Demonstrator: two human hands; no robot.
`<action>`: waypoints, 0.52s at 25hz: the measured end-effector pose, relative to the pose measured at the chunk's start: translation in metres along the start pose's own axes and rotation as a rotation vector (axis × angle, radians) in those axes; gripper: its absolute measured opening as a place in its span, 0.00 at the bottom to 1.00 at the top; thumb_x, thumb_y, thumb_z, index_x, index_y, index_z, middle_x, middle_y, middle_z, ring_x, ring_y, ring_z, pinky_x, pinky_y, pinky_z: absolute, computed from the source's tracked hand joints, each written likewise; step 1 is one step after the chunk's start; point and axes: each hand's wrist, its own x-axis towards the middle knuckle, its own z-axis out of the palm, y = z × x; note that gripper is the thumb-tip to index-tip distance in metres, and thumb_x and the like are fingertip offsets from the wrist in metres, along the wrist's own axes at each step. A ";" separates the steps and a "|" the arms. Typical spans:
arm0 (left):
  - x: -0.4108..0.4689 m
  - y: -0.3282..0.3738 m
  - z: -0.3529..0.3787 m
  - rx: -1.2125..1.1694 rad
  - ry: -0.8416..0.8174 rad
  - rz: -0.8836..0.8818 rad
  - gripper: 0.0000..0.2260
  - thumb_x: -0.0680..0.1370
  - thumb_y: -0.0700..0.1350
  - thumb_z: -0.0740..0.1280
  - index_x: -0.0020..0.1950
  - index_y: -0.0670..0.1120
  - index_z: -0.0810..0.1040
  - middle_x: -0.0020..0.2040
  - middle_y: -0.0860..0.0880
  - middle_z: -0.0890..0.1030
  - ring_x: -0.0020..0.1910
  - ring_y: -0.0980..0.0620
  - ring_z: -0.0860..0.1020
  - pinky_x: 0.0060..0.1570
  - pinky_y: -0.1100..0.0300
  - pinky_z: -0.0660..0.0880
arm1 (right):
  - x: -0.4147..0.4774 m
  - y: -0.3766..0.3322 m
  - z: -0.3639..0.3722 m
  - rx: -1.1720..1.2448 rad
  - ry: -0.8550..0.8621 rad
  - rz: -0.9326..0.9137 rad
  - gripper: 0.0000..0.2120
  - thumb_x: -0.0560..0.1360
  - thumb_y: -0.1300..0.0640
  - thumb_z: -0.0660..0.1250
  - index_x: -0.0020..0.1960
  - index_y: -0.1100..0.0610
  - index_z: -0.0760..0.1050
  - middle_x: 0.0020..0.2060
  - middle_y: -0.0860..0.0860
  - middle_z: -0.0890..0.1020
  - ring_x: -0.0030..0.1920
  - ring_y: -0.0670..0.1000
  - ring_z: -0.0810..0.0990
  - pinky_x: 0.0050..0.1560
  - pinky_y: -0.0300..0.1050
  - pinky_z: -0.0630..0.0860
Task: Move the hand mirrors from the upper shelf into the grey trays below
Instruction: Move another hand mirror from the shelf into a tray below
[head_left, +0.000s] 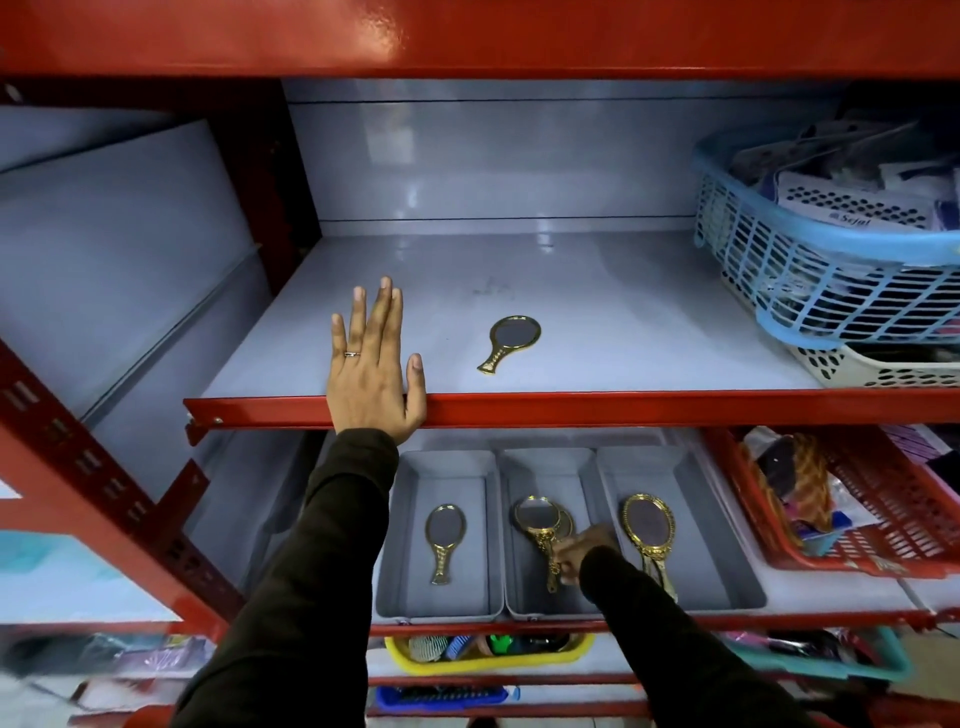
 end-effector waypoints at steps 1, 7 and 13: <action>0.000 0.000 0.001 0.001 0.005 0.003 0.33 0.78 0.51 0.55 0.82 0.41 0.57 0.82 0.44 0.58 0.82 0.48 0.49 0.82 0.52 0.40 | 0.002 0.002 0.001 -0.018 0.013 -0.004 0.14 0.79 0.67 0.61 0.63 0.70 0.74 0.46 0.61 0.80 0.34 0.53 0.76 0.32 0.45 0.78; -0.002 0.000 0.002 0.002 0.016 0.017 0.33 0.78 0.50 0.55 0.82 0.42 0.56 0.83 0.44 0.58 0.82 0.49 0.48 0.82 0.52 0.39 | -0.026 -0.007 -0.012 -0.154 0.019 -0.171 0.17 0.76 0.64 0.66 0.63 0.69 0.75 0.48 0.61 0.80 0.44 0.55 0.80 0.56 0.55 0.81; -0.002 0.000 0.003 -0.013 0.032 0.014 0.32 0.79 0.50 0.54 0.82 0.42 0.55 0.83 0.44 0.57 0.82 0.48 0.48 0.82 0.52 0.39 | -0.144 -0.101 -0.024 -0.189 -0.495 -0.553 0.05 0.74 0.58 0.71 0.48 0.58 0.83 0.41 0.55 0.87 0.35 0.46 0.85 0.34 0.39 0.82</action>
